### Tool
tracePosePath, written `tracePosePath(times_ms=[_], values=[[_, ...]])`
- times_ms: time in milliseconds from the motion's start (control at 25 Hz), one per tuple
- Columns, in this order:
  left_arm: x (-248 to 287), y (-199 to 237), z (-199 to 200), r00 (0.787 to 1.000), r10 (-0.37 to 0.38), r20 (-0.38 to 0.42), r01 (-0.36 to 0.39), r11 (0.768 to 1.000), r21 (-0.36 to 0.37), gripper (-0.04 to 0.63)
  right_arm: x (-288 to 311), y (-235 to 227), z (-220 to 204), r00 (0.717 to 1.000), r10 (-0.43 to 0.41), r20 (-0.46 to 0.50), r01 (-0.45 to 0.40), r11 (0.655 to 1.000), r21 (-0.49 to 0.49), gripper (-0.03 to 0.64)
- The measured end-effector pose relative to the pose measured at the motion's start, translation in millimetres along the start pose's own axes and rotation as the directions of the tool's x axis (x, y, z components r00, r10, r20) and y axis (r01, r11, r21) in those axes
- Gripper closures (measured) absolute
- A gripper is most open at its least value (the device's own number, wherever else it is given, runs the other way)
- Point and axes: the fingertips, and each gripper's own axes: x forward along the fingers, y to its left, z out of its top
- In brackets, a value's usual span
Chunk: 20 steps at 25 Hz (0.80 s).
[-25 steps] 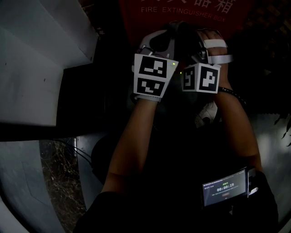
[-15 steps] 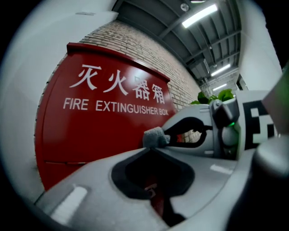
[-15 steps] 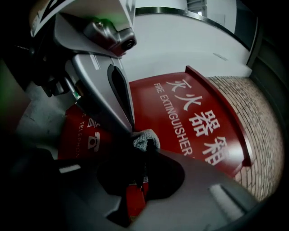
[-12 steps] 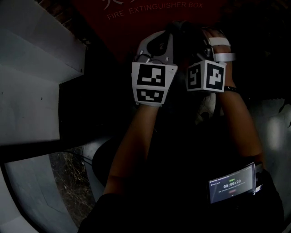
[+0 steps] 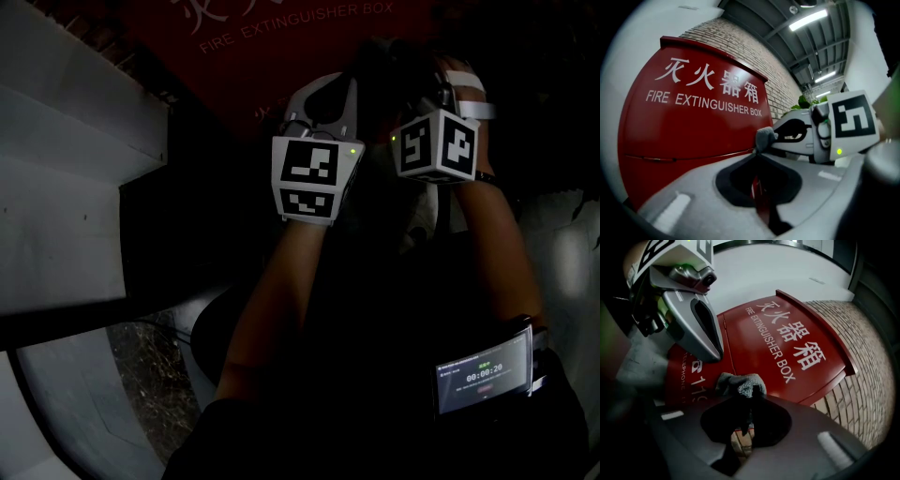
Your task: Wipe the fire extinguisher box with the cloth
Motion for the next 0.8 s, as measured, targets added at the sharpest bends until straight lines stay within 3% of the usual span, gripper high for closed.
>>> tracePosePath(times_ms=[800], values=[[-19.5, 21.2, -4.8, 0.999, 0.04, -0.013, -0.041, 0.998, -0.054, 0.592, -4.3, -23.1, -30.8, 0.996, -0.008, -0.086, 0.015, 0.997, 0.081, 0.584]])
